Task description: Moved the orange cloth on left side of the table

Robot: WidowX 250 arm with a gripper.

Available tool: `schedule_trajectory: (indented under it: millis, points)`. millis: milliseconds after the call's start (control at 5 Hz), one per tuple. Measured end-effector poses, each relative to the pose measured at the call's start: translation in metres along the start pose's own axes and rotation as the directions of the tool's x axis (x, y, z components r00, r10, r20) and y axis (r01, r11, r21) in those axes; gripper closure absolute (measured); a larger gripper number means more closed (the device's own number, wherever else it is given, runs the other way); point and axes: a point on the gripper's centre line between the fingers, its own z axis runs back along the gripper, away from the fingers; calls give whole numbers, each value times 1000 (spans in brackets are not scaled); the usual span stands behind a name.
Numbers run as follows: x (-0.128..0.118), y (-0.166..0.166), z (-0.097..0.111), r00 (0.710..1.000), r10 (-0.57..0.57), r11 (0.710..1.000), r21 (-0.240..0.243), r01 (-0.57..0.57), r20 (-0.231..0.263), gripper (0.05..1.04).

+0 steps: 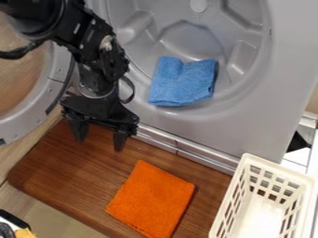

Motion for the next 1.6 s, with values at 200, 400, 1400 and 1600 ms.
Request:
schedule_trajectory:
  millis: [200, 400, 1400, 1600]
  points:
    - [-3, -1, -6, 1000, 2, 1000, 1, -2, -19, 85]
    - [-5, -18, -34, 1000, -27, 1000, -3, 27, -9, 85]
    - [-17, -74, -101, 978, -205, 967, -157, 199, -23, 85]
    - [-14, -70, -107, 983, -183, 972, -150, 178, -20, 85]
